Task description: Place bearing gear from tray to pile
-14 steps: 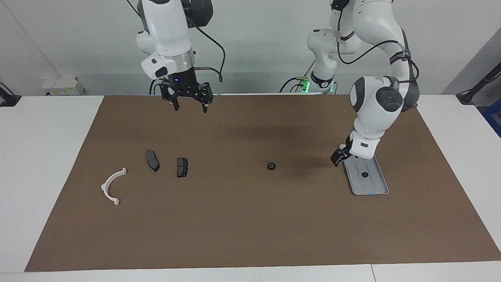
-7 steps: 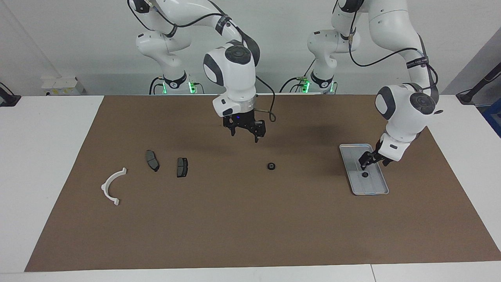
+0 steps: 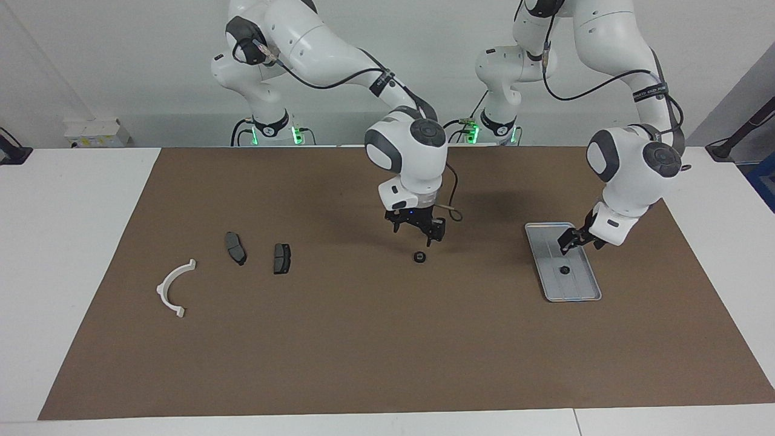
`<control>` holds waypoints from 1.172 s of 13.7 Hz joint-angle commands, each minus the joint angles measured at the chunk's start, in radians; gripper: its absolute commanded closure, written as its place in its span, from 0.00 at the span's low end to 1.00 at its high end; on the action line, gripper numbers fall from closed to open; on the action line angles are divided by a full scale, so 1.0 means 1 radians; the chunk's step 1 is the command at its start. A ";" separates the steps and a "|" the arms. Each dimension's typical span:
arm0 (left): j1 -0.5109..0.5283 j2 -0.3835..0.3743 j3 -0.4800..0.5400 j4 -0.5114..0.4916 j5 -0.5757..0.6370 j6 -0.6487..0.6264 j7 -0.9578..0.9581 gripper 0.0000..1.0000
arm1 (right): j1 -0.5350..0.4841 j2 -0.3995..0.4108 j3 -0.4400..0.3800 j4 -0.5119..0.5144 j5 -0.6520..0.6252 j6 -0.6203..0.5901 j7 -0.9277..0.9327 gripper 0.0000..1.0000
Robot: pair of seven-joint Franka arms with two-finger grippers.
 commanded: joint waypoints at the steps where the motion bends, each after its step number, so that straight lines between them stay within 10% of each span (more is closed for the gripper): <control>1: 0.008 -0.033 -0.009 -0.031 0.010 0.001 0.009 0.00 | 0.005 0.083 -0.002 0.105 -0.022 -0.006 0.019 0.00; 16: 0.007 -0.030 -0.011 -0.033 0.008 0.038 -0.002 0.00 | 0.006 0.137 0.003 0.102 -0.007 0.032 0.015 0.05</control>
